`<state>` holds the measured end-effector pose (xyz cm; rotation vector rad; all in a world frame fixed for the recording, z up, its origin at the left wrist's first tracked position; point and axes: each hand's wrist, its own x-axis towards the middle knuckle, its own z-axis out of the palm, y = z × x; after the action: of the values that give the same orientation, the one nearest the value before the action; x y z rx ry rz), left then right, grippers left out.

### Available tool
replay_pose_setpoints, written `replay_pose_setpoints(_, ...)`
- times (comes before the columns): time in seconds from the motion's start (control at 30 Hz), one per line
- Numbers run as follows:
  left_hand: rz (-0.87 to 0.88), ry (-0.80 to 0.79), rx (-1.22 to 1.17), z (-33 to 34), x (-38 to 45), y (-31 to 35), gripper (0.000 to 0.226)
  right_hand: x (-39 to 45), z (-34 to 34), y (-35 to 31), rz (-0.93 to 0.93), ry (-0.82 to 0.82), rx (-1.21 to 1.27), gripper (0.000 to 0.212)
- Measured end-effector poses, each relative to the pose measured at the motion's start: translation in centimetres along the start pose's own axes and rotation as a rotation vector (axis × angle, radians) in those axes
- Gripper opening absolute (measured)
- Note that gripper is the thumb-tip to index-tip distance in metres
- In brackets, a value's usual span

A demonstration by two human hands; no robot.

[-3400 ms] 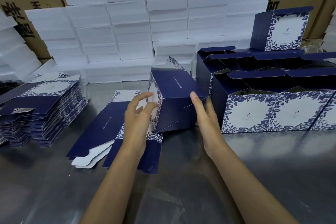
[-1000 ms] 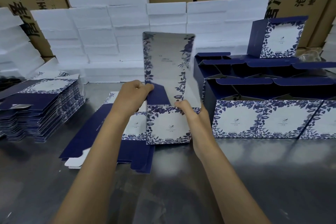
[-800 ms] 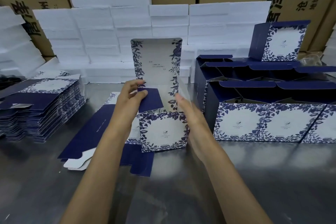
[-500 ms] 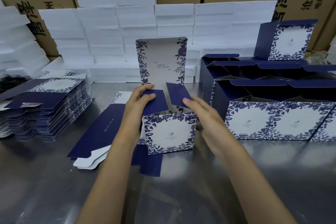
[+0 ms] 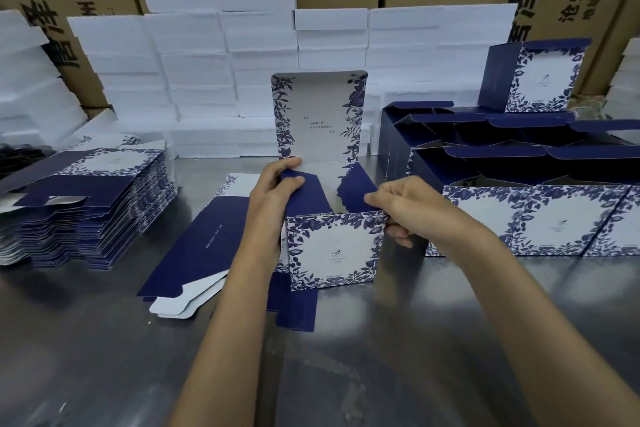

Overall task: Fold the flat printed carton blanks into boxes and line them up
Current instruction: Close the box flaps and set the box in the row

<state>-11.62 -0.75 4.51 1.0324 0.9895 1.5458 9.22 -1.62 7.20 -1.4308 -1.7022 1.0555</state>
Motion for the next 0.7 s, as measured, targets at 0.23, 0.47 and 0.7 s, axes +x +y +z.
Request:
replay_pose_setpoints(0.23, -0.004, -0.027, 0.032, -0.1, -0.1, 0.1, 0.029, 0.6, 0.1, -1.3, -0.001, 0.072, 0.018, 0.047)
replay_pose_setpoints(0.47, -0.014, -0.038, 0.045, -0.3, -0.1, 0.2, 0.029, 1.3, -0.2, -1.4, -0.058, 0.022, -0.074, 0.051)
replay_pose_setpoints(0.7, -0.007, -0.048, 0.041, -0.4, 0.0, 0.1, 0.026, 1.8, 0.2, -1.3, -0.03, 0.051, -0.151, 0.05)
